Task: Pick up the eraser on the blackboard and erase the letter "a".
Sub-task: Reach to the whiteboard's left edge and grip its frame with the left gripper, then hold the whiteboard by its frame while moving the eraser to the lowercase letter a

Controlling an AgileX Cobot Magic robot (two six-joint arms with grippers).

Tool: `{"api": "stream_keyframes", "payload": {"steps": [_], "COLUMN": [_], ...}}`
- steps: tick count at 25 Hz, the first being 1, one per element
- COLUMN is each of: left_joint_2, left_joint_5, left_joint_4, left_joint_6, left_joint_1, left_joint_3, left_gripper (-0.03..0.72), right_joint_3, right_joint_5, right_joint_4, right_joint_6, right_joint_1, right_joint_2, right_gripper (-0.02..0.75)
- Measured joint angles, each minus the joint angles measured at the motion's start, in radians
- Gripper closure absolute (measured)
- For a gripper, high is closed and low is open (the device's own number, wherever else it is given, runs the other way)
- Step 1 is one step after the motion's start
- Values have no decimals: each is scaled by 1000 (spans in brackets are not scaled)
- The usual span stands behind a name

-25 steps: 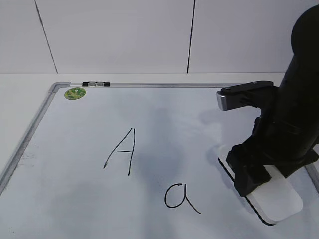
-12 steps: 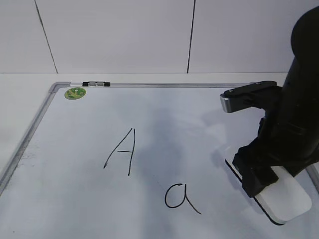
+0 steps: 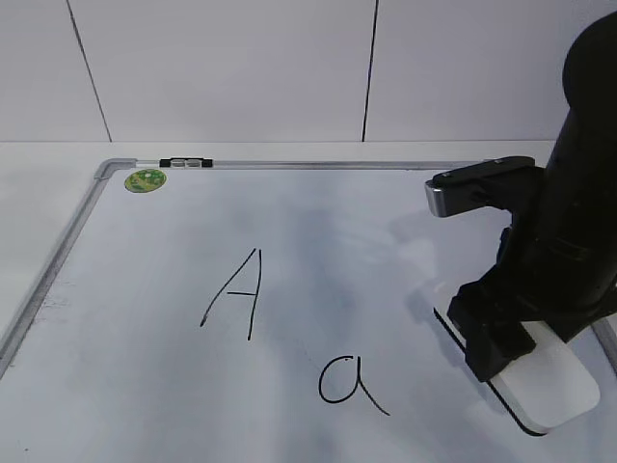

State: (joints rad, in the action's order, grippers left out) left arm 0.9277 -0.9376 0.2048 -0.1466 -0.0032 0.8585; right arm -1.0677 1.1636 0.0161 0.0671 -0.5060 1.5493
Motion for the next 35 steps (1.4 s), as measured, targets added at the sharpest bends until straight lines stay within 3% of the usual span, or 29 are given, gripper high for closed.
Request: {"api": "stream_keyframes", "payload": {"steps": [4,15,35], "left_joint_2": [207,688,965], "left_joint_5": [61,14,2], "left_joint_4": [5,39,16], "left_joint_6": [0,1,31], "left_joint_1": [0,0,0], "left_joint_3": [48,258,304], "left_gripper": [454,442,439], "right_joint_3": [0,0,0], "right_joint_5": [-2,-6,-18], "right_joint_4": [2,4,4], "right_joint_6": [0,2,2], "right_joint_1": [0,0,0], "right_joint_2": [0,0,0], "right_gripper": [178,178,178]}}
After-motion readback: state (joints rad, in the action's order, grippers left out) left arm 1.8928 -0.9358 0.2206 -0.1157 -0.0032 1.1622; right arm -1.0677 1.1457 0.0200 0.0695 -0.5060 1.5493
